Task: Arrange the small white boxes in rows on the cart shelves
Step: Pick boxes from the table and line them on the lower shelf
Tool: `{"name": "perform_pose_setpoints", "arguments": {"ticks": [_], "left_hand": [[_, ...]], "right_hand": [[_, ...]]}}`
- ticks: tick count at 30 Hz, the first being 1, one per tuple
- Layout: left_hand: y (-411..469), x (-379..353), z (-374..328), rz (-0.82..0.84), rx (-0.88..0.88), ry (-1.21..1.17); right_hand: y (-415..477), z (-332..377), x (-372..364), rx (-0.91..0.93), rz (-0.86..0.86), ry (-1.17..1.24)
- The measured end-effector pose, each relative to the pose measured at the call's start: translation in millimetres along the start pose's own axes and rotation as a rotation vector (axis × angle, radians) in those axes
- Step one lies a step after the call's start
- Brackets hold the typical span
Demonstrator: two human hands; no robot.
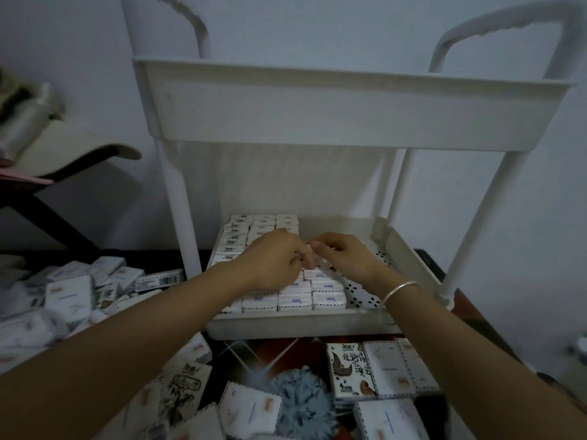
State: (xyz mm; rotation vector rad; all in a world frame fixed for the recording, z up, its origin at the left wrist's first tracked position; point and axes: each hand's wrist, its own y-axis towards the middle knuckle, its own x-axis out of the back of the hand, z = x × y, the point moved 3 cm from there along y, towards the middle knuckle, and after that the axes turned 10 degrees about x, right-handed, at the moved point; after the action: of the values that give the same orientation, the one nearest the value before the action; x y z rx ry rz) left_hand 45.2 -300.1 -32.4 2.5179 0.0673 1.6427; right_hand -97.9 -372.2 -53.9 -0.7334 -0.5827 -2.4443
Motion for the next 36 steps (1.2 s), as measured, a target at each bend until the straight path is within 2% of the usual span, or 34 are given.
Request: {"name": "perform_pose_setpoints", "arguments": {"ticks": [4, 8, 12, 17, 19, 22, 24, 27, 29, 36], "left_hand": [[-15.2, 6.9, -6.9, -0.024, -0.030, 0.003], [-39.1, 13.8, -14.2, 0.045, -0.037, -0.032], [-75.2, 15.8, -19.1, 0.298, -0.054, -0.001], [-127.7, 14.2, -20.9, 0.643, -0.014, -0.069], [-141.6, 14.2, -22.6, 0.726, 0.006, -0.035], [-153.2, 13.9, -26.3, 0.757, 0.029, 0.039], [-157.1, 13.4, -29.5, 0.748, 0.027, 0.066], [-160.0, 12.8, -31.5, 0.719, 0.048, 0.036], [-161.6, 11.2, -31.0, 0.702, 0.073, 0.007], [-156.8, 3.3, -26.6, 0.652, 0.125, -0.105]], "right_hand": [[-1.8, -1.8, -4.7, -0.018, 0.069, -0.111], [-3.9, -3.0, -7.7, -0.047, 0.096, -0.170], [-15.3, 3.0, -6.8, -0.065, 0.050, -0.197], [-51.3, 33.9, 0.4, 0.125, -0.127, -0.384], [-71.2, 48.0, 0.7, 0.170, -0.127, -0.403], [-104.4, 69.3, 0.6, 0.212, -0.091, -0.423], [-128.5, 83.0, 0.4, 0.211, -0.030, -0.380], [-168.9, 97.6, -4.3, 0.141, 0.176, -0.285], [-194.2, 102.7, -10.3, 0.122, 0.305, -0.339], [-235.4, 101.6, -26.6, 0.092, 0.527, -0.476]]}}
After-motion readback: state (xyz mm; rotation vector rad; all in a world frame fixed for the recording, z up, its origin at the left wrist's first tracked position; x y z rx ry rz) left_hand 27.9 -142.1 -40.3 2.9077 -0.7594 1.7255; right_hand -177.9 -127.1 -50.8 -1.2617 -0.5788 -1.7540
